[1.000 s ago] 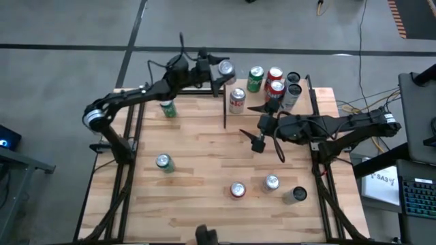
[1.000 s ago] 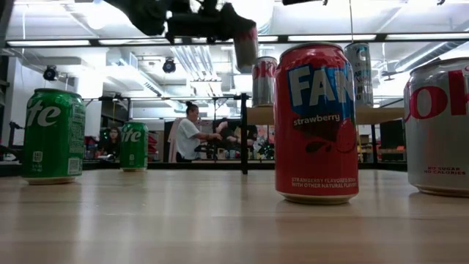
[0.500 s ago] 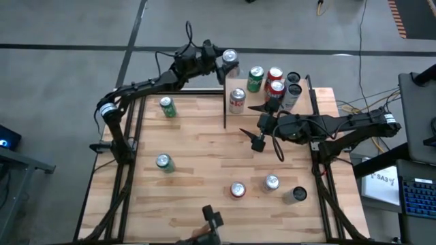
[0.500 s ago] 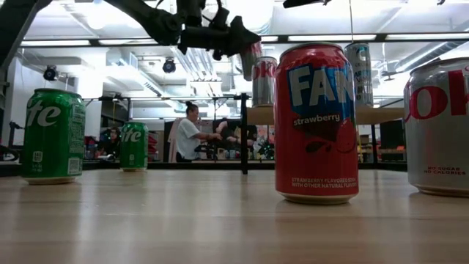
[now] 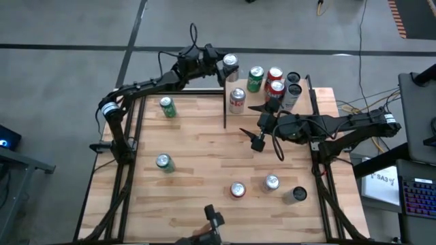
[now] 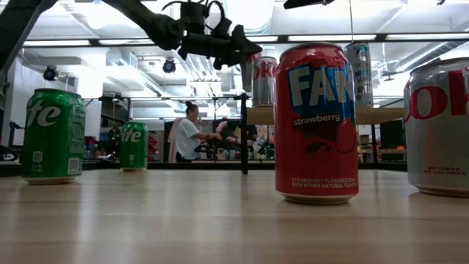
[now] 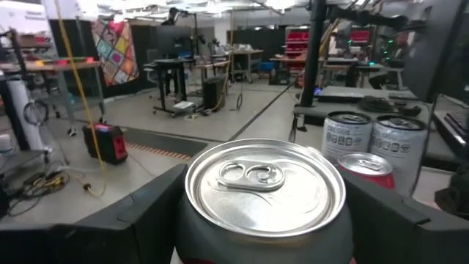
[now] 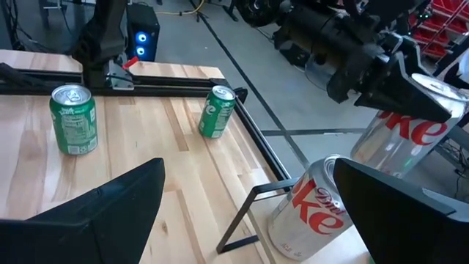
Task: Place canned beverage on shelf
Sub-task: Put the left silver soda can on the back of the shelf aligned with the other silver soda can
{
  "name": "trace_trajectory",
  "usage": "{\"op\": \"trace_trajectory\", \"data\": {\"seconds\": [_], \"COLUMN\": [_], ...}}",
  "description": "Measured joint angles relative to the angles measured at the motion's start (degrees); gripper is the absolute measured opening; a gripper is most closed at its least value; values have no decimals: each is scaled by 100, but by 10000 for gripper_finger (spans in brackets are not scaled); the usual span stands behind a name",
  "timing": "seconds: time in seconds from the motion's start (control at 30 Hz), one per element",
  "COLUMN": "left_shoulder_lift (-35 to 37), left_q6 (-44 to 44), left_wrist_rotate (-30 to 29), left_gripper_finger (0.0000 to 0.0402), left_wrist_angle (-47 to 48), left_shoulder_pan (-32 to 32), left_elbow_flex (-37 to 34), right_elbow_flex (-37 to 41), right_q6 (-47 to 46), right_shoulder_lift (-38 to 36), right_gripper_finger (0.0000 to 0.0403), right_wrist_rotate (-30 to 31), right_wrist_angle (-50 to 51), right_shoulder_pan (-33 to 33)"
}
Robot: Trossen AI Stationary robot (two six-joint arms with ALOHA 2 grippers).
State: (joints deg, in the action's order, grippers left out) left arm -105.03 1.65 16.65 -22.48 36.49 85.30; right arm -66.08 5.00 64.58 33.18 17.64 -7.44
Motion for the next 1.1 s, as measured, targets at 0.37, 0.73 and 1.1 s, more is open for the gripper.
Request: {"op": "trace_trajectory", "data": {"seconds": [0.37,0.73,1.1], "left_shoulder_lift": [-18,-270,-341], "left_q6": [79,-94,-75], "left_wrist_rotate": [91,89,87], "left_gripper_finger": [284,284,284], "left_wrist_angle": [-104,-227,-194], "left_shoulder_pan": [-58,-109,-109], "left_elbow_flex": [-85,-98,-105], "right_elbow_flex": [117,238,262], "right_q6": [-138,-245,-243], "right_shoulder_lift": [11,13,13], "right_gripper_finger": [384,384,384], "right_wrist_rotate": [3,144,150], "right_wrist_angle": [7,6,8], "right_shoulder_pan": [0,-1,-1]}}
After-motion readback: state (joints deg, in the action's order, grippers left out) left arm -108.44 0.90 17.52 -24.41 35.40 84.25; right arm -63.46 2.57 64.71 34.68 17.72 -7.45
